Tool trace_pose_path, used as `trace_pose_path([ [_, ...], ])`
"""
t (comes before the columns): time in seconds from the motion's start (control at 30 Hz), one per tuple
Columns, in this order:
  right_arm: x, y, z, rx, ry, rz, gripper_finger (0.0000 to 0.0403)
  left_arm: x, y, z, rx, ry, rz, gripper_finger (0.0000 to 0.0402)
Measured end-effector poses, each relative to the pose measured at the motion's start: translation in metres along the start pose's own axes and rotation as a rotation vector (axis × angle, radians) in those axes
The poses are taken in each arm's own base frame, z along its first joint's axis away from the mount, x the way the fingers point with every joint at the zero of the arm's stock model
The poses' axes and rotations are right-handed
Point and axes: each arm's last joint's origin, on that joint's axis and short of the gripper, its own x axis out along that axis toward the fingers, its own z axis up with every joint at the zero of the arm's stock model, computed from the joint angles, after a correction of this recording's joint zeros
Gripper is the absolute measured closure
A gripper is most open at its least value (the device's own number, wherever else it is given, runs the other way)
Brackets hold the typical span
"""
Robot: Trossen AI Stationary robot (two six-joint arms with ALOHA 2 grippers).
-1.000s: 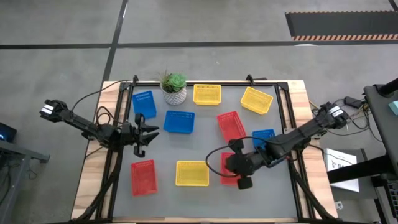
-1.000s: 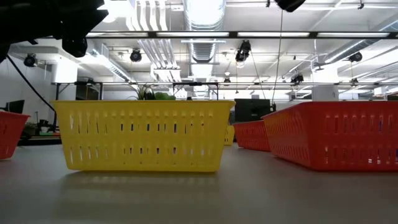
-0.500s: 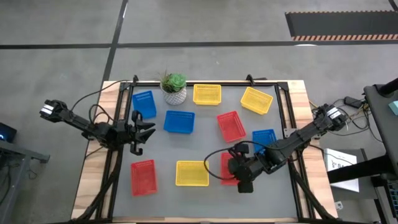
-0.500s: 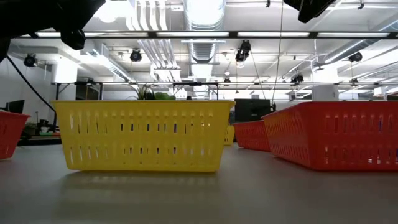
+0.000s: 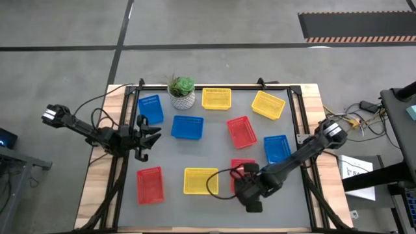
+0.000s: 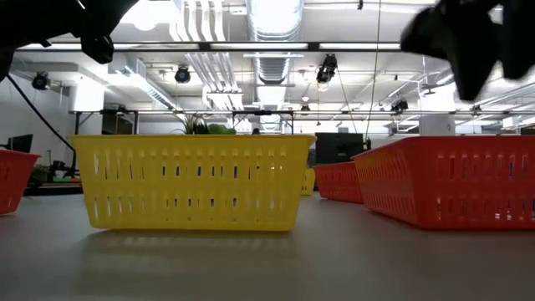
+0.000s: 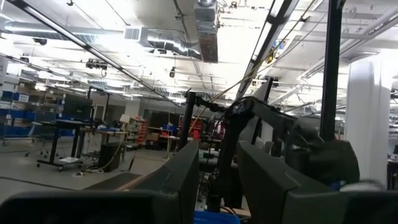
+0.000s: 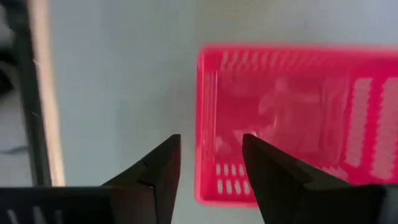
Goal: Stack baskets by color
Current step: Stack the bottom right red bin on top of the top right red bin
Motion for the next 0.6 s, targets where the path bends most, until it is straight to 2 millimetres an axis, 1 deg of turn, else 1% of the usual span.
trace_pose_path([
  [0.13, 0.016, 0.001, -0.002, 0.007, 0.085, -0.006, 0.0243, 0.000, 0.000, 0.000, 0.001, 0.001, 0.000, 0.0307],
  [0.2, 0.021, 0.001, -0.002, 0.008, 0.109, 0.003, 0.0243, 0.000, 0.000, 0.000, 0.000, -0.001, 0.000, 0.0307],
  [0.43, 0.032, 0.002, -0.002, -0.001, 0.135, -0.014, 0.0251, 0.000, 0.000, 0.000, 0.009, -0.001, 0.001, 0.0307],
  [0.6, 0.040, 0.002, -0.001, -0.017, 0.146, -0.030, 0.0274, 0.000, 0.000, 0.000, 0.025, -0.001, 0.001, 0.0307],
])
